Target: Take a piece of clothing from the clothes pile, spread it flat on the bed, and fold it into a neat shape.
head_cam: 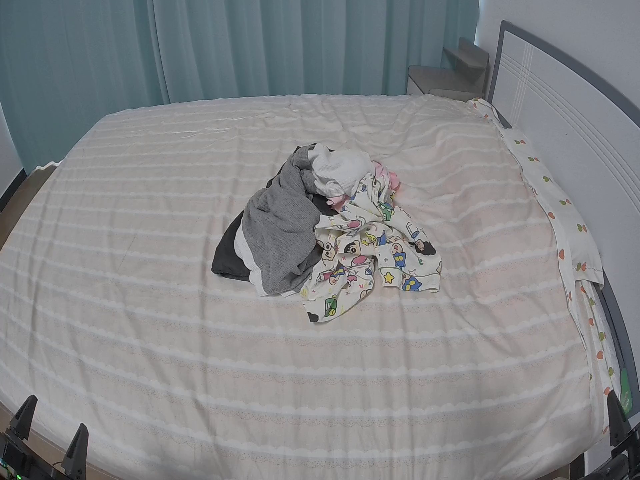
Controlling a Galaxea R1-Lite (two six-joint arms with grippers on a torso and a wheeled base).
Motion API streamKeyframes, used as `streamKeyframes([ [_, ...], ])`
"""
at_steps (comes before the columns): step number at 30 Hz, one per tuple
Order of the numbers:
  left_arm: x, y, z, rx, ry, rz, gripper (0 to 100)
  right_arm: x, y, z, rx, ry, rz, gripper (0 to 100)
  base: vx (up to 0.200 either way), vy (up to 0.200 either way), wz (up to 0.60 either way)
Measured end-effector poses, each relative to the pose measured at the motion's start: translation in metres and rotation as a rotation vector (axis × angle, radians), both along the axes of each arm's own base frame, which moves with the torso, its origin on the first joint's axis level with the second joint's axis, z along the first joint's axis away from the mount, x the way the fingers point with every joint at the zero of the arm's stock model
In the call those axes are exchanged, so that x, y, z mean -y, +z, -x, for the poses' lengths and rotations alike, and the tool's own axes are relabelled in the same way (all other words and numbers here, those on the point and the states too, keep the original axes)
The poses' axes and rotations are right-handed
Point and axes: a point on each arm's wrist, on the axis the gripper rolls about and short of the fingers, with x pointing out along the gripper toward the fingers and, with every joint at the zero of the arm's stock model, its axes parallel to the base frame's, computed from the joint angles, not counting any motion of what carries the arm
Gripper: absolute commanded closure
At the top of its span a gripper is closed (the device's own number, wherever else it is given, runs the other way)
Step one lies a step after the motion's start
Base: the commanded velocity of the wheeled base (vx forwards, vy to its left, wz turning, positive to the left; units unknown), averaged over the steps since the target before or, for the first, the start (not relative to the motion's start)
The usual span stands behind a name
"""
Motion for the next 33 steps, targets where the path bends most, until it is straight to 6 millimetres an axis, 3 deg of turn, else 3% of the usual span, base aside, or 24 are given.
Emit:
streamKeyframes([
  [5, 0.0, 0.0, 0.0, 0.0, 0.0, 0.0, 0, 0.0, 0.013, 0.002, 0.024, 0.025, -0.032, 0, 0.0, 0.0, 0.0],
  [8, 0.0, 0.0, 0.0, 0.0, 0.0, 0.0, 0, 0.0, 0.032, 0.0, 0.031, 0.074, -0.085, 0, 0.0, 0.0, 0.0],
  [14, 0.0, 0.0, 0.0, 0.0, 0.0, 0.001, 0, -0.002, 0.061, -0.028, -0.063, 0.161, -0.195, 0, 0.0, 0.0, 0.0],
  [23, 0.0, 0.0, 0.0, 0.0, 0.0, 0.002, 0, -0.014, 0.085, -0.104, -0.285, 0.246, -0.325, 0, 0.0, 0.0, 0.0],
  [33, 0.0, 0.0, 0.0, 0.0, 0.0, 0.002, 0, -0.038, 0.074, -0.207, -0.498, 0.261, -0.413, 0, 0.0, 0.0, 0.0],
])
